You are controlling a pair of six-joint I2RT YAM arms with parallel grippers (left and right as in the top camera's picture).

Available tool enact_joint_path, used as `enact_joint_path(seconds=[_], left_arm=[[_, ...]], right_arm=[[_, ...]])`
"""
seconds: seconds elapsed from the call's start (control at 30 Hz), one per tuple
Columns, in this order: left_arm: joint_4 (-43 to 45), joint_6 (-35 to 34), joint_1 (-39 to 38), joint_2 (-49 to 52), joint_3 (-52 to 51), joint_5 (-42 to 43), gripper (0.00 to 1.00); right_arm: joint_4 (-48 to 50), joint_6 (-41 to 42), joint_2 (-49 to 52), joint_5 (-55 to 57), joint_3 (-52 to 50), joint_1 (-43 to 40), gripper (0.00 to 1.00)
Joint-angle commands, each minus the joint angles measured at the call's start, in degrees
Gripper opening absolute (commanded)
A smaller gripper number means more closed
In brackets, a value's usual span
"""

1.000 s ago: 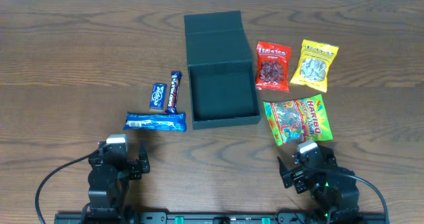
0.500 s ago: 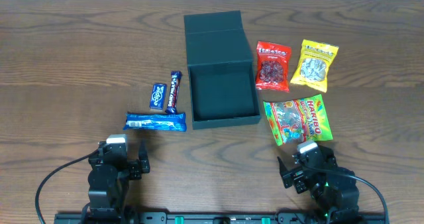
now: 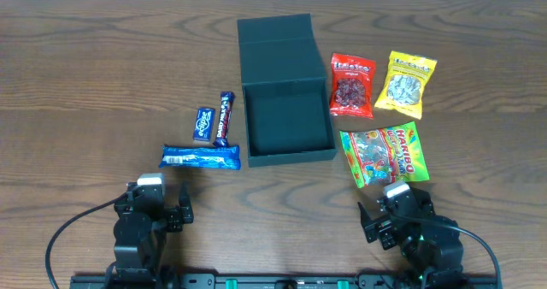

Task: Pack container

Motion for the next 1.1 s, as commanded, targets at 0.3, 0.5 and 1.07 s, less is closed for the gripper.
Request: enact_joint_path(seconds=[0.3, 0.5, 1.07], left_arm=[[0.0, 0.6, -0.2, 0.0, -0.6, -0.8, 0.95], [0.0, 0.6, -0.2, 0.0, -0.6, -0.8, 0.95], [0.0, 0.6, -0.2, 0.0, -0.6, -0.8, 0.95]], right_arm=[[14.5, 43.8, 0.1, -24.3, -0.1, 0.5, 0.99], [16.2, 58.5, 0.1, -25.2, -0.1, 0.5, 0.99], [8.9, 51.2, 28.5, -10.7, 18.4, 0.5, 1.00]])
